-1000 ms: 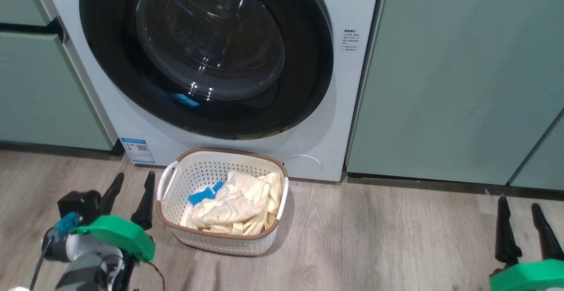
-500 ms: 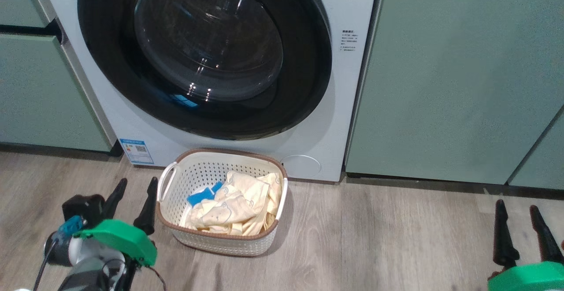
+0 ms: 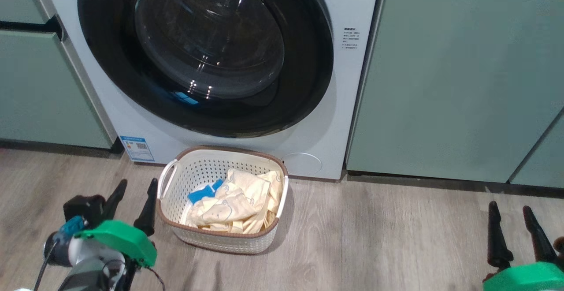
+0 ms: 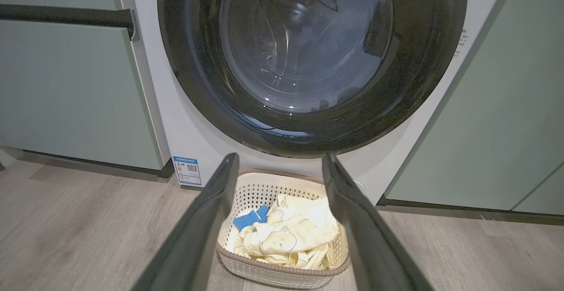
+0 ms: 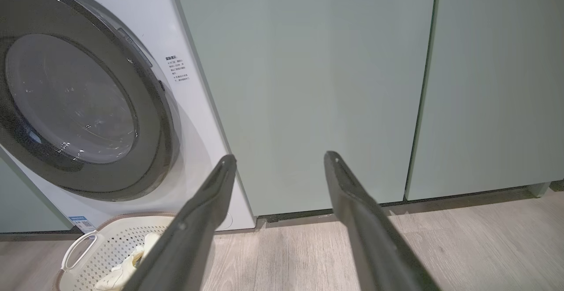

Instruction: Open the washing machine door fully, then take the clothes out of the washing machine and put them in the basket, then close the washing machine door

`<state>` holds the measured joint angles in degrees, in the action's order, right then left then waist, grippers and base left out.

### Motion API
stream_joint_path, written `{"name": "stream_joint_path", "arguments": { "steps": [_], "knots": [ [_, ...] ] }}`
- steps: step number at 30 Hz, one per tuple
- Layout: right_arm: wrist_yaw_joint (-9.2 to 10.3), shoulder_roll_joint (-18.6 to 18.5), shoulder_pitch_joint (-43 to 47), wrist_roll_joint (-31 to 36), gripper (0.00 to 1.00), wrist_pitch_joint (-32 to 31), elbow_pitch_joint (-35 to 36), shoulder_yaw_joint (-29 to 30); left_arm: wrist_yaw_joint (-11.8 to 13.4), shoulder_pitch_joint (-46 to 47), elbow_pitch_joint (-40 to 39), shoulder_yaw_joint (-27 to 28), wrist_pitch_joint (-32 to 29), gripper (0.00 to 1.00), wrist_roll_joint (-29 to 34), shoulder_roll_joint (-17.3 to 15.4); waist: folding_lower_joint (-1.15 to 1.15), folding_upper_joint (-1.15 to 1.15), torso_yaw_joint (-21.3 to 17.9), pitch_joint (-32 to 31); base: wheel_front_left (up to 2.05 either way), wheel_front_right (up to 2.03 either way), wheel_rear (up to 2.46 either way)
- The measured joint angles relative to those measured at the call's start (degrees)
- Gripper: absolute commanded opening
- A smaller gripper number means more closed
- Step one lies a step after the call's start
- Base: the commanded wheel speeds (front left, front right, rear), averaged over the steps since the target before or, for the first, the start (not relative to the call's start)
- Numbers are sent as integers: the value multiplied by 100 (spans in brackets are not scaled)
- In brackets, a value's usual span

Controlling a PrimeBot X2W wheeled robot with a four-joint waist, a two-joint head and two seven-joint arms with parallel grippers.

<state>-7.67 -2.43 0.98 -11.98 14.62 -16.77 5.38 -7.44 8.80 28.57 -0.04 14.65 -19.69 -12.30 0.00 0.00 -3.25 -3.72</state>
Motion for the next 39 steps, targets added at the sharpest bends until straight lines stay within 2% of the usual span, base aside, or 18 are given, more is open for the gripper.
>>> {"name": "stream_joint_path", "arguments": {
  "steps": [22,23,31,39],
  "knots": [
    [0,1,-1,-13,100,0,-33,-29,0,8,29,-26,0,100,-4,-42,0,0,9,30,0,0,0],
    [0,1,-1,-13,0,0,-38,-29,0,8,26,-25,0,0,-4,-43,0,0,9,30,0,0,0],
    [-1,107,419,-32,0,-36,-732,-37,2,-673,592,-97,-32,0,-9,361,0,0,15,36,0,0,0],
    [-1,107,442,-531,0,-154,-722,-32,2,-704,515,-79,-162,0,-472,401,0,0,35,59,0,0,0]
  ]
}}
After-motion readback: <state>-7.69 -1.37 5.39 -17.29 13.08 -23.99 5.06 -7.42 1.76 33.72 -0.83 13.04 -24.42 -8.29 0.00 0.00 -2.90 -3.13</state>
